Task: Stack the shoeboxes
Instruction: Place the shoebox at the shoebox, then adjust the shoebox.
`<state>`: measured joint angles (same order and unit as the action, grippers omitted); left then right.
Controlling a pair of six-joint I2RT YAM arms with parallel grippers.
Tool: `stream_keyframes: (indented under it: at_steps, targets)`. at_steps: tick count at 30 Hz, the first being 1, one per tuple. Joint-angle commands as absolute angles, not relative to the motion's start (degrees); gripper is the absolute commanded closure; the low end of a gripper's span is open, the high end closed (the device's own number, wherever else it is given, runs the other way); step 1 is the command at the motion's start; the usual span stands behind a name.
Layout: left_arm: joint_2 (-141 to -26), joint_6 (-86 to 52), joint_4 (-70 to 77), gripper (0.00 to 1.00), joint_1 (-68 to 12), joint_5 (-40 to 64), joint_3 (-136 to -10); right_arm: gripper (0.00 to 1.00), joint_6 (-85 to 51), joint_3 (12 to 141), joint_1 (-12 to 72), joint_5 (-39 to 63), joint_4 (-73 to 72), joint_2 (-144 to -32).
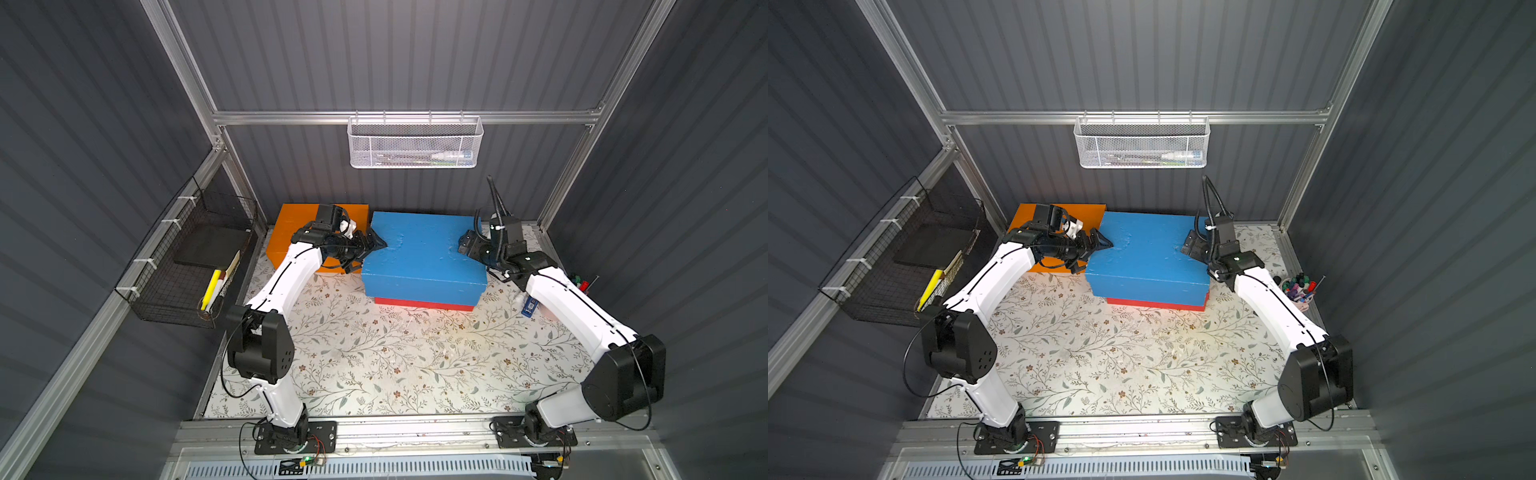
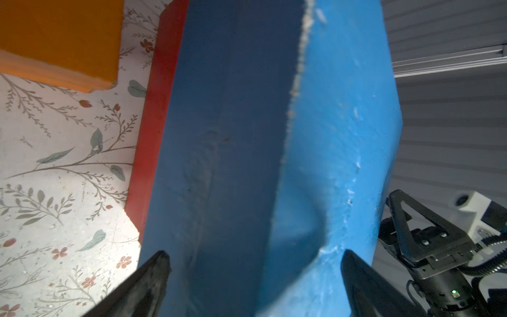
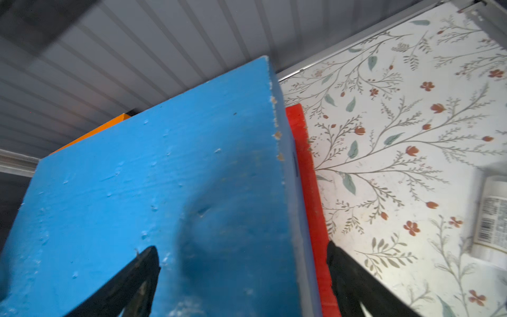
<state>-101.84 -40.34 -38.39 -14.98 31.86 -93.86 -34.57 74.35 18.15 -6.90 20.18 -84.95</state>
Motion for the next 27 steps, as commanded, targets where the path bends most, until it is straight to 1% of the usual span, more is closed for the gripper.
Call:
stream_keyframes:
  at_steps: [1,10,16,19,22,25,27]
  targets:
    - [-103.38,-40.80,-37.91,0.01,-13.68,33.31,-92.15,0.04,-32.61,72.41,17.22,-10.52,20.96,-84.12]
    - [-102.68,-40.04,-38.14,0.01,-11.61,33.18,-90.51,0.04,-31.73,71.27,16.39,-11.37,21.63,-83.21]
    - [-98.13,-38.27,-38.67,0.01,-11.34,33.62,-91.29,0.03,-30.96,73.56,16.35,-10.56,24.44,-77.79]
    - [-93.63,-37.39,-38.59,0.01,-11.34,32.29,-90.05,0.01,-30.42,73.85,16.35,-10.51,25.66,-73.41]
    - [-87.21,-36.07,-37.60,0.01,-11.34,30.89,-86.30,0.01,-30.45,72.37,16.35,-9.79,27.74,-67.59]
    - [-79.48,-34.47,-36.68,0.01,-11.34,29.36,-80.18,0.01,-31.23,69.42,16.35,-7.52,29.68,-61.24]
    - [-73.70,-33.40,-36.26,0.01,-11.34,28.59,-73.35,0.01,-31.72,66.60,16.43,-5.54,31.16,-56.78]
